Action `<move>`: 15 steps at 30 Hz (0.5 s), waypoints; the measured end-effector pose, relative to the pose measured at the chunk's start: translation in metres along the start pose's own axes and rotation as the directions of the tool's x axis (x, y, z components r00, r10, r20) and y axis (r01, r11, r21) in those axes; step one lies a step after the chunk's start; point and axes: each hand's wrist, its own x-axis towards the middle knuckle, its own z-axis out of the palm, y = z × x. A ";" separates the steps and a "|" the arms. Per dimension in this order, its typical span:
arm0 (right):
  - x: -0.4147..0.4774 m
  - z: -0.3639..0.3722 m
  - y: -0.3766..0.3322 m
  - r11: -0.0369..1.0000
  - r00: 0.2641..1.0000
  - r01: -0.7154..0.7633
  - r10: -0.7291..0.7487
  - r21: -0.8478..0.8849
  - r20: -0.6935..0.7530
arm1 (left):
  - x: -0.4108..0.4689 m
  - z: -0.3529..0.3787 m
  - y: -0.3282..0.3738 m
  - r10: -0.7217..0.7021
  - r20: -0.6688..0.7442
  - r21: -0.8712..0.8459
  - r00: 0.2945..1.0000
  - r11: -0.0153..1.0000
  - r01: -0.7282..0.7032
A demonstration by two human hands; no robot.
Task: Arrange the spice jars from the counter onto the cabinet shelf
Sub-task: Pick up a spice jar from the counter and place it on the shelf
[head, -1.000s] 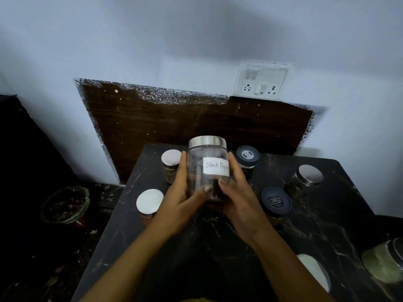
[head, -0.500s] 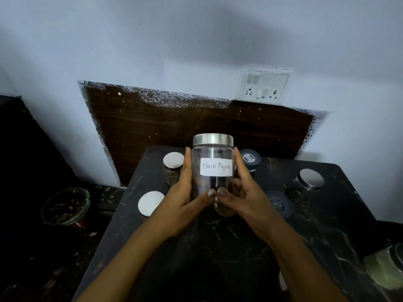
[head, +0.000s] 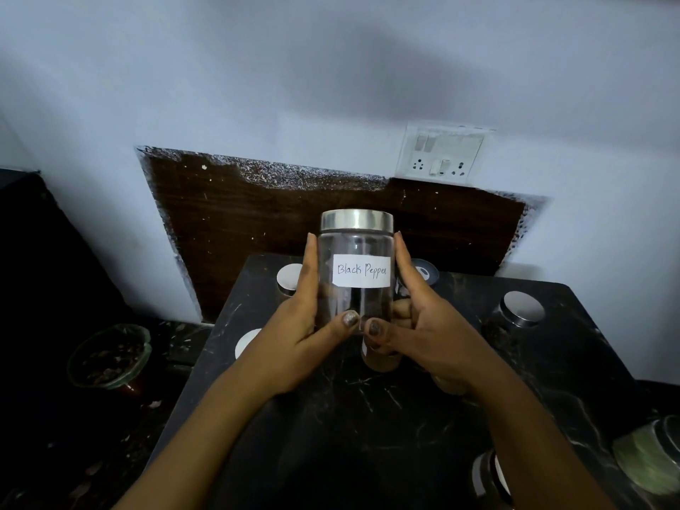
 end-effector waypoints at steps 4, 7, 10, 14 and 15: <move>-0.001 0.002 -0.004 1.000 1.000 0.006 -0.006 0.004 0.010 | -0.002 -0.003 0.001 -0.007 0.007 0.009 1.000 1.000 0.007; -0.003 0.003 -0.004 1.000 1.000 0.005 -0.005 0.012 0.014 | -0.005 -0.002 0.002 -0.014 0.016 0.019 1.000 1.000 0.014; -0.002 0.002 -0.003 1.000 1.000 0.014 -0.014 0.014 0.017 | -0.005 -0.003 0.004 -0.019 0.027 0.027 0.999 0.999 0.018; -0.012 0.010 0.001 0.999 1.000 0.008 -0.010 0.049 0.027 | -0.017 -0.002 0.003 -0.023 0.080 0.100 0.997 0.995 0.015; -0.016 0.014 0.002 0.996 1.000 -0.016 0.013 0.083 0.025 | -0.022 -0.001 0.004 -0.050 0.111 0.107 0.993 0.994 0.038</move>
